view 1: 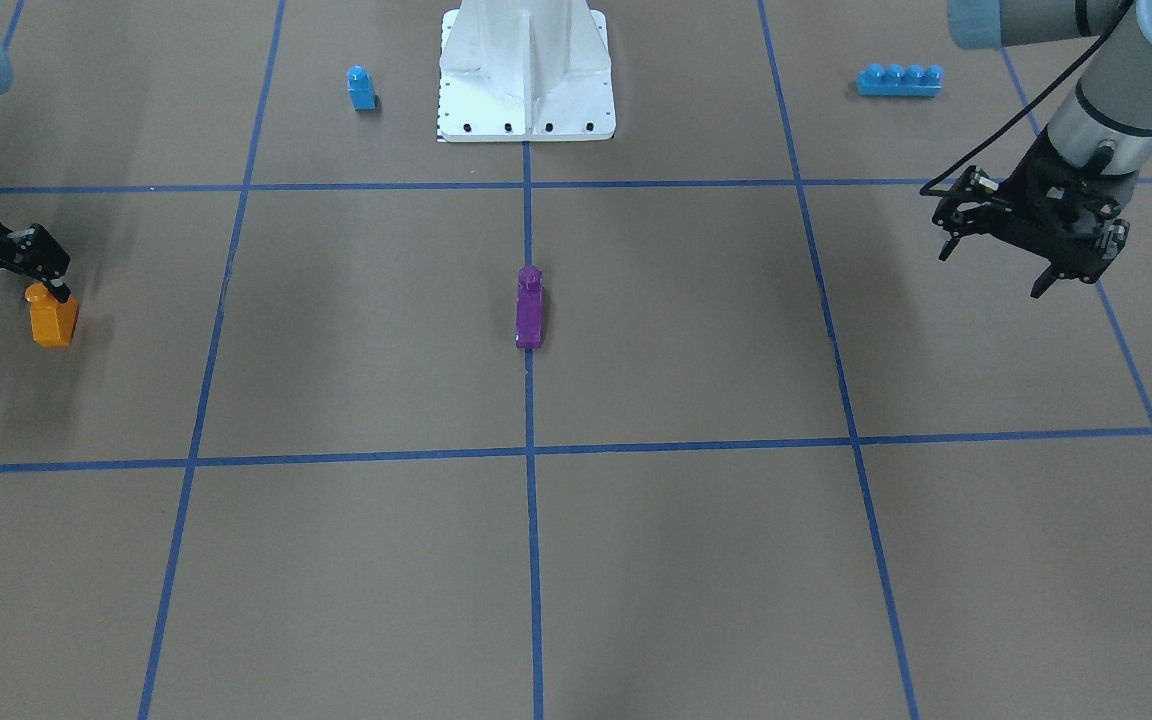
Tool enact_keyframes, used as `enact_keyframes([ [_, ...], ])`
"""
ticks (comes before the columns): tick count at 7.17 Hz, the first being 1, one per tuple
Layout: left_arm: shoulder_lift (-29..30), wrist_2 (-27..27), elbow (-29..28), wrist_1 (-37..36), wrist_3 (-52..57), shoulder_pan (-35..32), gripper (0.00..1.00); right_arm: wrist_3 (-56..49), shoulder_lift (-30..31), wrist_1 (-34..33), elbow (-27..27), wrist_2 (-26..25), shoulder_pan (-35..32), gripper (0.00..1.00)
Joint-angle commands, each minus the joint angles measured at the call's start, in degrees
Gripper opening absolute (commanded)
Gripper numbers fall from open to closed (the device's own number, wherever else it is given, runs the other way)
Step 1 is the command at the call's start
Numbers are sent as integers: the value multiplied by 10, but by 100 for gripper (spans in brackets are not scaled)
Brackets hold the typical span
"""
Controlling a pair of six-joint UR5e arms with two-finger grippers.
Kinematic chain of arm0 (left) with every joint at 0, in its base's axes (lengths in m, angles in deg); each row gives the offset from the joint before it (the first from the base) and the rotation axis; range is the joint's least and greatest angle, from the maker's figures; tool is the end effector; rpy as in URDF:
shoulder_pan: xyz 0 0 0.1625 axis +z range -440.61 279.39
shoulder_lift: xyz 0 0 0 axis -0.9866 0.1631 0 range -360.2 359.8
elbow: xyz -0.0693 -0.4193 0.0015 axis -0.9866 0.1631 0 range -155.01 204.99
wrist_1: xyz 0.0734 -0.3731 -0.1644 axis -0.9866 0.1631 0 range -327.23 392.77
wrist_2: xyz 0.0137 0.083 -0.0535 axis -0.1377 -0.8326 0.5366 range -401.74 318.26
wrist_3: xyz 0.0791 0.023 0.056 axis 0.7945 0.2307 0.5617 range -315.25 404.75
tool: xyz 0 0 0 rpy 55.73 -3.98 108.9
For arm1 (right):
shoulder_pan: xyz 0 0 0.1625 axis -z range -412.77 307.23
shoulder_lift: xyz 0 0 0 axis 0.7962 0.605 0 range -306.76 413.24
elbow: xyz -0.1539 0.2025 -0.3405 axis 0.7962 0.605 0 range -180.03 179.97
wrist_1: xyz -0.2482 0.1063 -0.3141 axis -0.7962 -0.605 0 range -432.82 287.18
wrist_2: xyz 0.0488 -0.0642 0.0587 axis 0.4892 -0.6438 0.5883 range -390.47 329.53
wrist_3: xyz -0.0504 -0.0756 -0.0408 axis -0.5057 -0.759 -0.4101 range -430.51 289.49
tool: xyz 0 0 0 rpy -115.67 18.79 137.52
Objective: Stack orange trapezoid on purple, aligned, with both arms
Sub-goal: 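Withdraw the left gripper while the right gripper grasps the orange trapezoid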
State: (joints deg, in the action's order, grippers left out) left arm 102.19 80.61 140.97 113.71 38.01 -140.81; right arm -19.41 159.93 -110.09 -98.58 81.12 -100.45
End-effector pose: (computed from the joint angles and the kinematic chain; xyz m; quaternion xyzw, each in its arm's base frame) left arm 0.1925 -0.4968 0.3586 0.1464 0.3321 0.2548 0.8963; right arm -0.1993 -0.3625 0.6210 0.1294 -0.3901 -0.0013 0.9116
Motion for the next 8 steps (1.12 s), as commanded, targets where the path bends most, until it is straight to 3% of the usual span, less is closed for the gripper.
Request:
enact_keyframes([
  [1,0,0,-1,1,0,0,100,6,-1,-3,1,-8,15,48],
  [3,0,0,-1,1,-1,0,100,5,-3,-4,1,-7,18,30],
  [4,0,-1,-1,1,-1,0,100,5,-4,-4,-1,-7,18,9],
  [5,-10,-1,0,2,-14,0,100,4,-10,-4,-8,-5,18,0],
  [6,-29,-6,-1,10,-12,-9,100,3,-13,-19,-29,0,19,0],
  [7,-54,-6,-7,10,-13,-37,100,3,-50,-100,-74,6,9,0],
  [8,-75,-2,-27,18,-10,-72,100,5,-98,-222,-133,9,8,0],
])
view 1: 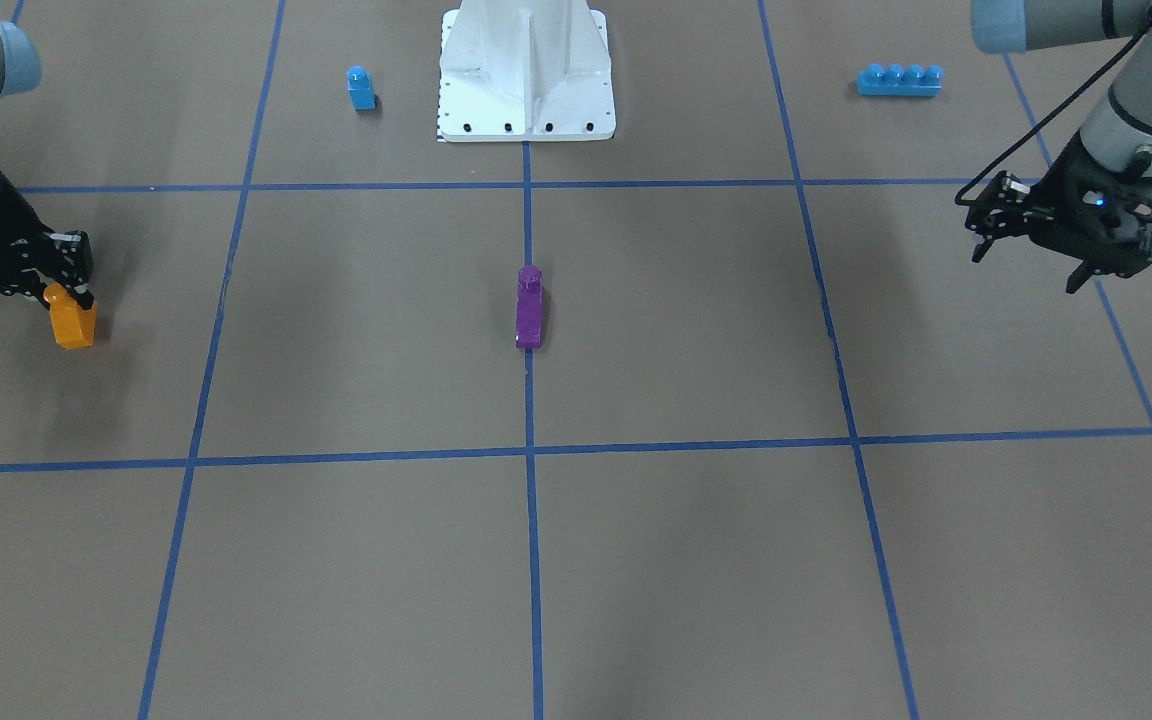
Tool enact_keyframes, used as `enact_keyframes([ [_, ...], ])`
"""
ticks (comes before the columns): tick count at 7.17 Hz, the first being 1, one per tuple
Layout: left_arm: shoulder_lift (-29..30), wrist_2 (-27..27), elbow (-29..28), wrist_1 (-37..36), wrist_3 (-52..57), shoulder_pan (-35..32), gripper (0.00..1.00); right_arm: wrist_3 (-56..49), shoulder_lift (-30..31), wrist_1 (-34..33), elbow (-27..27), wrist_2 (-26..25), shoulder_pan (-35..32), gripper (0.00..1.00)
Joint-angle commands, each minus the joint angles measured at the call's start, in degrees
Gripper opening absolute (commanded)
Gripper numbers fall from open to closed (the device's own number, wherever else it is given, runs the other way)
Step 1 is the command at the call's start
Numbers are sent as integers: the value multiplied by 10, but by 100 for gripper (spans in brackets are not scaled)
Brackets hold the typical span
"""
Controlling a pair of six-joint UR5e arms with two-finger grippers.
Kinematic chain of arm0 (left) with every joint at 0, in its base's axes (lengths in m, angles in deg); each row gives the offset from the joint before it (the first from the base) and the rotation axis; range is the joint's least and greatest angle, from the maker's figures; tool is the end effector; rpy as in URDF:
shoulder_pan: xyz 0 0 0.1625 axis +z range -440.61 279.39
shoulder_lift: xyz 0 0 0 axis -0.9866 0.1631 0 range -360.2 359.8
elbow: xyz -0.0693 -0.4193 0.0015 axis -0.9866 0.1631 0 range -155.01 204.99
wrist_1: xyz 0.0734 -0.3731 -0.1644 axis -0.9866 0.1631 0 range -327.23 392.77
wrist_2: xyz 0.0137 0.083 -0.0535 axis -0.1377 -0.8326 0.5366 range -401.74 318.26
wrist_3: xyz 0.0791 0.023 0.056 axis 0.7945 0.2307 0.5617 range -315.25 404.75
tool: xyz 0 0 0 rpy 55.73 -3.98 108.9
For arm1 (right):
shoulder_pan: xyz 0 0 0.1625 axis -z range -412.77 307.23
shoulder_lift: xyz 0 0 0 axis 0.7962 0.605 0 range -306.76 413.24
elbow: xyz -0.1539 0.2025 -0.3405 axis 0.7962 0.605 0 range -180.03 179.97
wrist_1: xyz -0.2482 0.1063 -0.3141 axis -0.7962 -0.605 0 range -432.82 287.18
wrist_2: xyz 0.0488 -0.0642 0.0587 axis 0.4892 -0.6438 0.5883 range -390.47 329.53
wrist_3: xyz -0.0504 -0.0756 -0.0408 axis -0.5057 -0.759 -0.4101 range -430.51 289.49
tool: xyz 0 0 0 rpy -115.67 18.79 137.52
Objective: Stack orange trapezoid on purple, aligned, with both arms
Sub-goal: 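Carry the orange trapezoid with the right gripper above the purple block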
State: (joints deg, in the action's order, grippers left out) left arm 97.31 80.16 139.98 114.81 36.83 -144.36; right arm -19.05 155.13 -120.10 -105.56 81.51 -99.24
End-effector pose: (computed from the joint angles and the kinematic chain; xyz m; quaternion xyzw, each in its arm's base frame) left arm 0.1543 -0.4950 0.4085 0.1165 0.3167 0.2073 0.9182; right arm -0.2330 -0.3848 0.5449 0.1319 -0.4033 -0.0125 0.9054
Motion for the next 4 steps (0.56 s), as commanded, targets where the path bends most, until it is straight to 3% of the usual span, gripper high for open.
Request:
enact_keyframes([
  [1,-29,4,-20,21,4,-57,100,9,-111,-235,-98,5,-4,0],
  [2,-42,18,-20,25,10,-76,100,52,-188,-318,-102,6,6,0],
  [3,-74,79,-21,56,28,-102,100,84,-262,-390,-102,6,26,0],
  [4,-99,106,-21,80,37,-125,100,125,-339,-463,-100,3,57,0],
])
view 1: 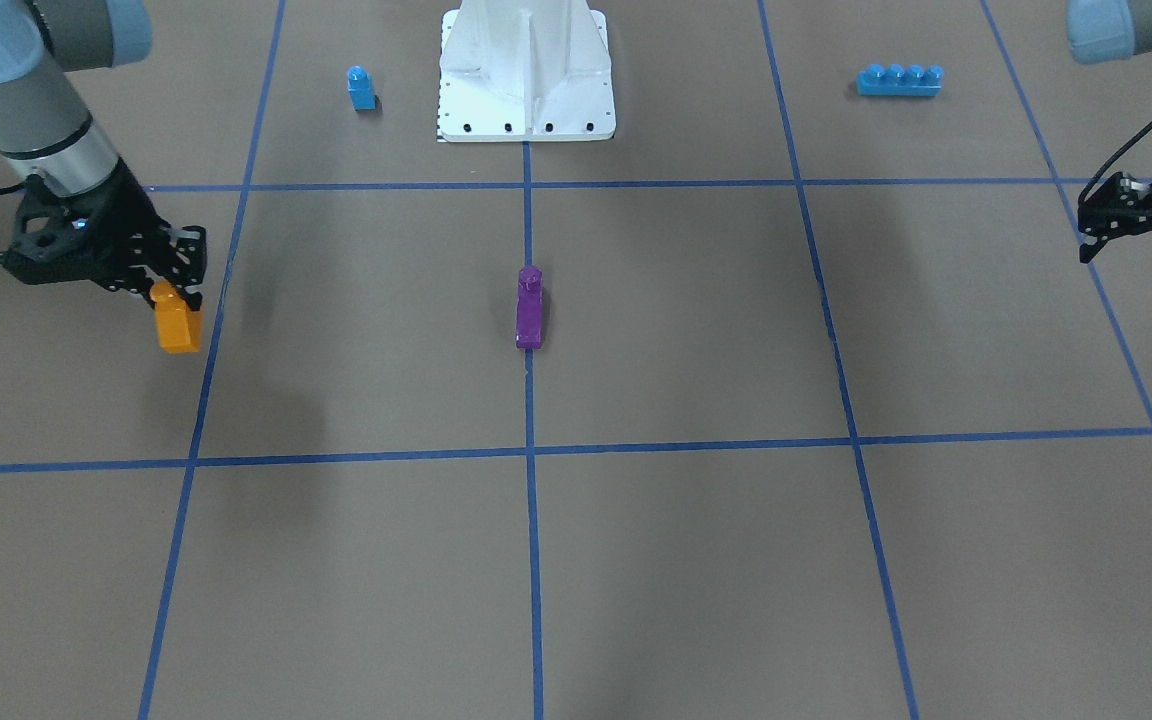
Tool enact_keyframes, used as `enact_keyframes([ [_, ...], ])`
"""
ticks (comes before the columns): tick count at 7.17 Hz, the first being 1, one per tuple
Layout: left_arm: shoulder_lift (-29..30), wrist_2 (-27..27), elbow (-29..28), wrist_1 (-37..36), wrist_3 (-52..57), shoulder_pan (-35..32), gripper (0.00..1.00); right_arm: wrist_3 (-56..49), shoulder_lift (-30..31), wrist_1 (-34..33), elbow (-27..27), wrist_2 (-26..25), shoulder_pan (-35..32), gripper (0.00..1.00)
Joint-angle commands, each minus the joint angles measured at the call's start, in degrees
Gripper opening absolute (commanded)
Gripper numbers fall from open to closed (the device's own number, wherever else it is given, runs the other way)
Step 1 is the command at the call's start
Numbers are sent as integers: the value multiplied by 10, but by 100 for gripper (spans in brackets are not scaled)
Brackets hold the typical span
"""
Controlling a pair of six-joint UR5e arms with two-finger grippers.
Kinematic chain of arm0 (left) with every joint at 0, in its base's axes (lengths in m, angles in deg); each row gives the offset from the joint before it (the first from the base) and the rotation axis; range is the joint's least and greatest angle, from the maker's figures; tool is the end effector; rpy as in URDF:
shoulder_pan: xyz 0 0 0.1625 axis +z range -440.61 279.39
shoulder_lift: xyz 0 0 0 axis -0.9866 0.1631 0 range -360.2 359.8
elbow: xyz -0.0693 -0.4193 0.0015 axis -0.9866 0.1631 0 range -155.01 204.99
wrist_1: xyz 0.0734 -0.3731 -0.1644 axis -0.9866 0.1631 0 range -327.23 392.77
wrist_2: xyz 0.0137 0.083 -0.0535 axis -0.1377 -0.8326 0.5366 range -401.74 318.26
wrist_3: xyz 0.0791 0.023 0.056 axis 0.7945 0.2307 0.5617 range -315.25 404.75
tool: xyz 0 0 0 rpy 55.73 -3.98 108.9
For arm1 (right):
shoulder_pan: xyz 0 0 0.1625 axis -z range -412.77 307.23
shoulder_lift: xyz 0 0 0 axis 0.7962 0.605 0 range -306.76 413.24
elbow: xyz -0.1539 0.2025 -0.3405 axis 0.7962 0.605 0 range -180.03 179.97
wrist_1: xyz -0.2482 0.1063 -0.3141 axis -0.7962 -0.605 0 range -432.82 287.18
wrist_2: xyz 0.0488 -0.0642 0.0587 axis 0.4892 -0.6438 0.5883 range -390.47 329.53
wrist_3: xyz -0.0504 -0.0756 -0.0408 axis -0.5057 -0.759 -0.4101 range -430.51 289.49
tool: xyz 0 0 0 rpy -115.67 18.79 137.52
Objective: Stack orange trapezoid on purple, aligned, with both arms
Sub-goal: 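Carry the orange trapezoid with the right gripper above the purple block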
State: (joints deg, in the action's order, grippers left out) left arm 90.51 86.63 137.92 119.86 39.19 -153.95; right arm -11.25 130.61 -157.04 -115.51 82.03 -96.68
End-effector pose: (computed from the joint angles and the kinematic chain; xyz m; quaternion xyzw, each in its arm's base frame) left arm 0.0708 -0.4855 0.4678 0.1046 0.3499 0.1487 0.9190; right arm -0.3209 -0.4411 0.3323 0.0784 -0.4012 0.0319 0.9121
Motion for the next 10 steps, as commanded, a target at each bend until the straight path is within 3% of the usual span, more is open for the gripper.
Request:
enact_keyframes([
  [1,-45,50,1,36,19,-41,100,90,-148,-139,3,-10,64,0],
  [3,-72,100,-2,35,79,-78,100,146,-219,-143,44,-34,101,0],
  [5,-84,104,1,35,86,-97,100,196,-295,-144,116,-45,133,0],
  [9,-88,102,3,35,86,-97,100,197,-337,-144,184,-149,208,0],
  [10,-88,103,4,35,86,-97,100,197,-337,-144,185,-150,211,0],
])
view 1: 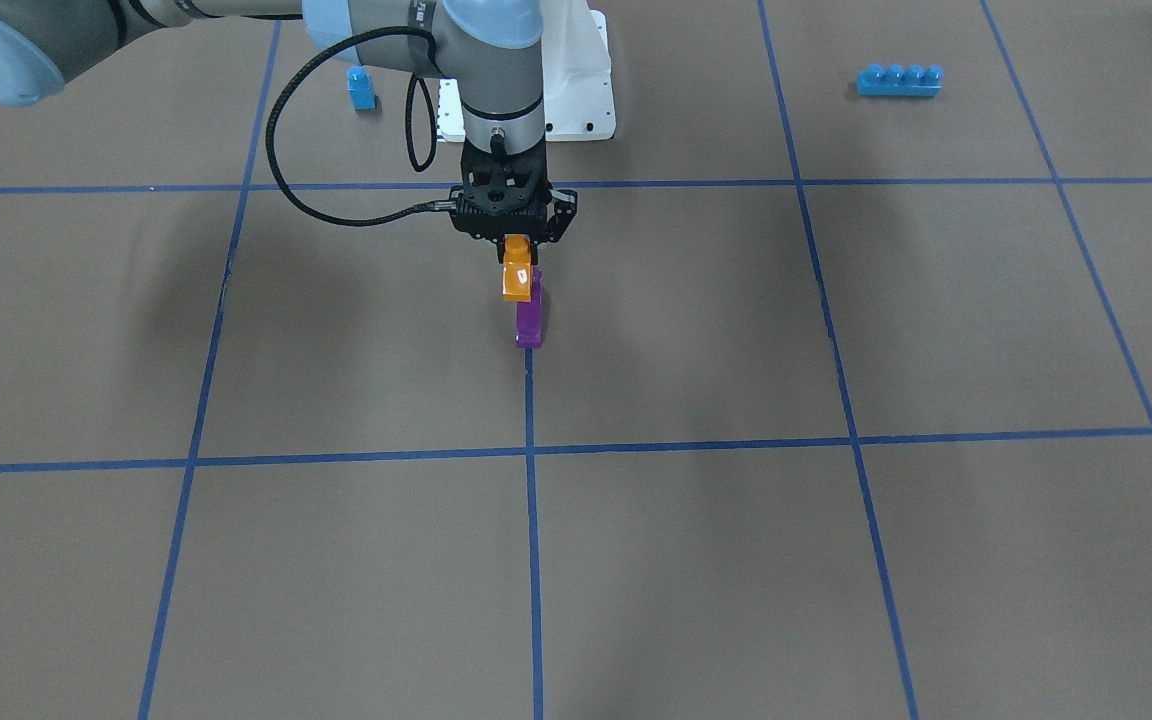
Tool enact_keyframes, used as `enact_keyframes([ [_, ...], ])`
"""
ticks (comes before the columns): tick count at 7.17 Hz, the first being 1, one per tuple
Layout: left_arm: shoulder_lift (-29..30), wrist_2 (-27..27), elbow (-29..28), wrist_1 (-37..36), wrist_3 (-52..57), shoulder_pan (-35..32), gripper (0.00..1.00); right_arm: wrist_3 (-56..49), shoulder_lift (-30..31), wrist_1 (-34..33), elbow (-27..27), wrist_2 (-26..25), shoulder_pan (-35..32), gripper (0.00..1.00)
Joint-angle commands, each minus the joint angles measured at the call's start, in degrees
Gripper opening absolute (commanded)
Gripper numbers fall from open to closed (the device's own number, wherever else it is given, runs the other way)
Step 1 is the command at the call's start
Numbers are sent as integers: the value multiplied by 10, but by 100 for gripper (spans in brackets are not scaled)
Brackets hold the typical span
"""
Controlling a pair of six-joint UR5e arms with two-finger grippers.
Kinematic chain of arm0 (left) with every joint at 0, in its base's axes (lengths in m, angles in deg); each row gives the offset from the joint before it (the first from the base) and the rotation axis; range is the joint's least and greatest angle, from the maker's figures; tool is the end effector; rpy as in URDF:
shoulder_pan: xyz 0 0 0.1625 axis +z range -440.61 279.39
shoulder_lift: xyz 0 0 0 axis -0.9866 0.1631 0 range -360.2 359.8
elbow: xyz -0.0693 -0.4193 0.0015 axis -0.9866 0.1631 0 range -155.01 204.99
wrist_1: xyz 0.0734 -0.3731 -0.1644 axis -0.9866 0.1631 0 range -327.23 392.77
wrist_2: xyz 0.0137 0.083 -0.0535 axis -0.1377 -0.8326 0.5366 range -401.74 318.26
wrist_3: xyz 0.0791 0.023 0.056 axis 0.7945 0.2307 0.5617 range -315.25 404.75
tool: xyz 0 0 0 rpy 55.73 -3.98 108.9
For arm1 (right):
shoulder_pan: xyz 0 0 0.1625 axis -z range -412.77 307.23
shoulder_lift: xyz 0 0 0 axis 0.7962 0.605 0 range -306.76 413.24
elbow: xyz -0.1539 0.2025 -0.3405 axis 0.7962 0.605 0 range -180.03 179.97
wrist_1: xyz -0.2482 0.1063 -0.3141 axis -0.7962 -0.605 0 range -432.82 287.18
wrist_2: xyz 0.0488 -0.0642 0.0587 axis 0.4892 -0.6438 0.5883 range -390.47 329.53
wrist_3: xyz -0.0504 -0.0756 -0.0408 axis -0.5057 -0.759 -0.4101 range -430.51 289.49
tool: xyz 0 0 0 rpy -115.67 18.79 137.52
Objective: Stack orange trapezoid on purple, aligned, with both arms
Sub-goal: 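Align and lower the orange trapezoid onto the purple block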
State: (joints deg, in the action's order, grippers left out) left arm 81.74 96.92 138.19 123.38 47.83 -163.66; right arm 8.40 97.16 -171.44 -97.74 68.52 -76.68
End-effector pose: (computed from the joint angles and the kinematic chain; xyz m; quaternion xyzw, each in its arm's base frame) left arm -0.0056 -0.4367 0.5170 0.1111 0.4120 0.1351 0.8942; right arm -0.5719 -0.3824 0.1394 0.0461 -0.3869 0.0729 0.9181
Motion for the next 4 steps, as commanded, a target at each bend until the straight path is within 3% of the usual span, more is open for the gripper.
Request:
enact_keyframes([
  [1,0,0,1,0,0,0,100,0,-1,0,10,-15,12,0],
  [4,1,-1,1,0,0,0,100,-1,-1,0,13,-17,21,0],
])
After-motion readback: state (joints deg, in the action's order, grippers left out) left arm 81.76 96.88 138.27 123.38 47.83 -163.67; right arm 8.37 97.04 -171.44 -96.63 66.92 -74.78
